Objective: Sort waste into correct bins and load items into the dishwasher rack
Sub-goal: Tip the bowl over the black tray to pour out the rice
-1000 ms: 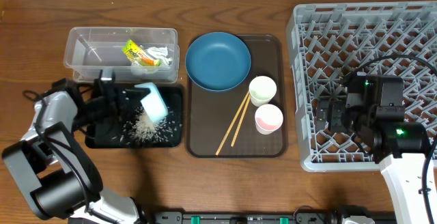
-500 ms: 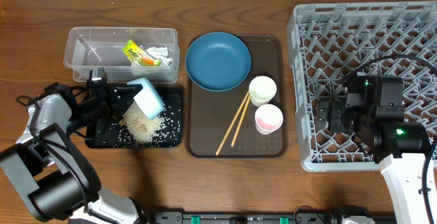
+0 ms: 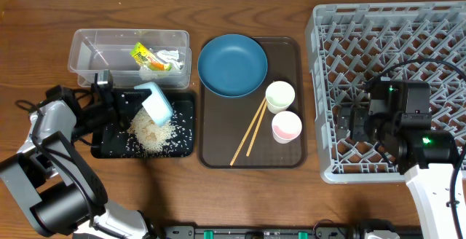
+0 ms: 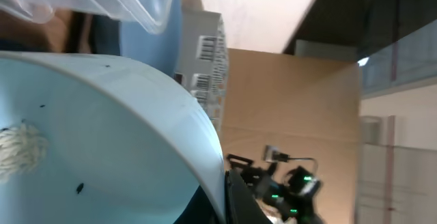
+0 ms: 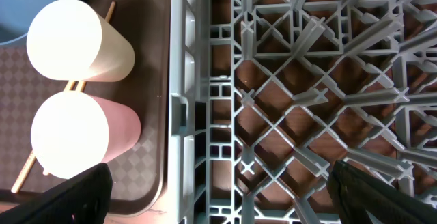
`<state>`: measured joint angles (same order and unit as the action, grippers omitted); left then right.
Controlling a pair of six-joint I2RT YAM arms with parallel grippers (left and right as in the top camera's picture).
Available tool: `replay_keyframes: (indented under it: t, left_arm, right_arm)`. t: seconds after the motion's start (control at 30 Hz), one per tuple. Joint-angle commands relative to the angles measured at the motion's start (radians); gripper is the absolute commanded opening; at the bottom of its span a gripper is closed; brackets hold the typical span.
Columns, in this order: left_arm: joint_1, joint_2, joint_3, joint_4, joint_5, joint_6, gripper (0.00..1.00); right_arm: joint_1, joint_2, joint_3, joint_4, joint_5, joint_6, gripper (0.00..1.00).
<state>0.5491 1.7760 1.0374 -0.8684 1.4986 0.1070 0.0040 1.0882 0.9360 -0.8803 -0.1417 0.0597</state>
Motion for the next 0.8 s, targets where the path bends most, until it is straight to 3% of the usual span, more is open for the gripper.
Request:
replay_keyframes:
  t: [0.0,0.1,0.17,0.23,0.27,0.33,0.4,0.47,0.5,0.57,0.67,0.77]
  left_arm:
    - [0.006,0.006,0.001,0.014,-0.095,-0.121,0.06]
    - [0.004,0.004,0.001,0.014,0.076,-0.005,0.06]
    - [0.008,0.005,0.001,0.05,0.033,-0.014,0.06]
    - [0.016,0.005,0.001,0.063,-0.072,-0.131,0.06]
    - [0.015,0.005,0.001,0.063,-0.043,-0.137,0.06]
    - [0.013,0.004,0.004,0.057,0.072,-0.042,0.06]
    - [0.018,0.001,0.003,0.086,0.024,-0.046,0.07]
    - [0.024,0.001,0.003,0.091,-0.056,-0.142,0.06]
    - [0.024,0.001,0.003,0.089,-0.014,-0.148,0.06]
    - [0.019,0.0,0.005,0.092,0.071,-0.084,0.06]
    - [0.018,0.0,0.006,0.109,-0.032,-0.143,0.06]
    - [-0.004,-0.016,0.006,0.067,-0.034,-0.097,0.06]
  right_arm:
    - [0.016,-0.004,0.021,-0.003,-0.005,-0.005,0.99]
    - [0.016,-0.004,0.021,-0.003,-0.005,-0.005,0.99]
    - [0.016,-0.004,0.021,-0.003,-0.005,-0.005,0.99]
    - [0.016,-0.004,0.021,-0.003,-0.005,-0.005,0.99]
    - [0.016,-0.004,0.021,-0.004,-0.005,-0.005,0.99]
    - [0.016,-0.004,0.021,-0.01,-0.005,-0.005,0.99]
    - [0.016,-0.004,0.021,-0.013,-0.005,-0.005,0.99]
    - [0.016,-0.004,0.021,-0.013,-0.005,-0.005,0.99]
    - [0.016,-0.004,0.021,-0.013,-0.005,-0.005,0.99]
    - [0.016,-0.004,0.021,-0.014,-0.005,-0.005,0.99]
    - [0.016,-0.004,0.021,-0.013,-0.005,-0.005,0.99]
    - [0.016,-0.004,0.021,-0.014,-0.005,-0.005,0.99]
